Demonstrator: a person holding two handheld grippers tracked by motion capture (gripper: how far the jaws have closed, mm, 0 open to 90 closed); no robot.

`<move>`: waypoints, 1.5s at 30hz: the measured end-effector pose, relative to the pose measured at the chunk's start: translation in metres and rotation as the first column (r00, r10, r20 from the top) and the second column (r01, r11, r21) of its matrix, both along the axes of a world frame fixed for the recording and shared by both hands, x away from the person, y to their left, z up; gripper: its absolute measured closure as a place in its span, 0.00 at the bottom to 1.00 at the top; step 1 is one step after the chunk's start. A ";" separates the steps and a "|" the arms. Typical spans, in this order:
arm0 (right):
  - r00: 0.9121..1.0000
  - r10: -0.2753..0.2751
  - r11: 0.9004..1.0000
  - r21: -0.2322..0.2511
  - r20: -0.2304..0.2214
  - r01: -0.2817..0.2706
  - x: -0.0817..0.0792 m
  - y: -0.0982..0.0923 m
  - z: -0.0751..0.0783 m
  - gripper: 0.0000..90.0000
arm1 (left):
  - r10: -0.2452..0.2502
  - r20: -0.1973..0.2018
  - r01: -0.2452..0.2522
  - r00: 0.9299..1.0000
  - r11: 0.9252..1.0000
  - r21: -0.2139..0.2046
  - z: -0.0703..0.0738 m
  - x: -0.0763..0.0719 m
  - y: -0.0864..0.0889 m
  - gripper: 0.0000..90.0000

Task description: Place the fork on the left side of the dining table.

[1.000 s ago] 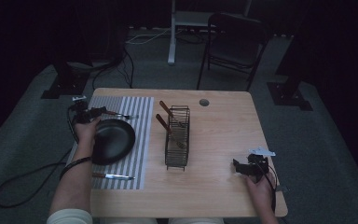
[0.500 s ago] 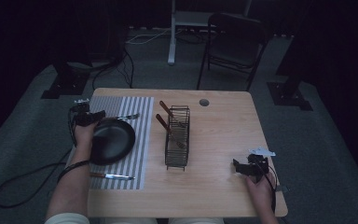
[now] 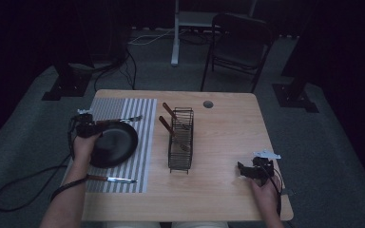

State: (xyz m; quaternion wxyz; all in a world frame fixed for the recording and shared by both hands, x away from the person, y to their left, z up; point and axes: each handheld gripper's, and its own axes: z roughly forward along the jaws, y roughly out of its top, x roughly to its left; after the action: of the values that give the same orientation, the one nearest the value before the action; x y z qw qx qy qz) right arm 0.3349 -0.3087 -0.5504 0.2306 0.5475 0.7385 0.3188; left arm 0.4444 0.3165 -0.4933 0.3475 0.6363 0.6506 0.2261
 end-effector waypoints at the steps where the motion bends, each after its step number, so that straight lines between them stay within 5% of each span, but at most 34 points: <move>1: 1.000 0.000 1.000 0.000 0.000 0.000 0.000 0.000 0.000 0.14 | -0.005 0.005 0.005 1.000 1.000 0.000 0.000 -0.003 0.000 0.33; 15: 1.000 0.000 1.000 0.000 0.000 0.000 0.000 0.000 0.000 0.14 | -0.089 0.047 0.088 0.995 0.996 0.010 0.006 -0.056 0.002 0.33; 29: 1.000 -0.003 1.000 0.000 0.000 0.003 0.000 0.000 0.000 0.14 | -0.169 0.068 0.166 0.983 0.985 0.042 0.005 -0.097 -0.002 0.33; 32: 1.000 -0.003 1.000 0.000 -0.001 0.003 0.000 0.000 0.000 0.14 | -0.198 0.090 0.194 0.976 0.980 0.049 0.007 -0.113 -0.006 0.33; 45: 1.000 -0.003 1.000 0.000 0.000 0.003 0.000 0.000 0.000 0.14 | -0.194 0.124 0.190 0.973 0.981 0.045 0.000 -0.150 -0.006 0.33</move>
State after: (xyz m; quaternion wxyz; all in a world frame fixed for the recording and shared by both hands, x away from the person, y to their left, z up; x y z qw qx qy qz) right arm 0.3345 -0.3083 -0.5504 0.2309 0.5485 0.7378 0.3185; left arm 0.2946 0.3104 -0.4929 0.3979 0.6860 0.5588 0.2424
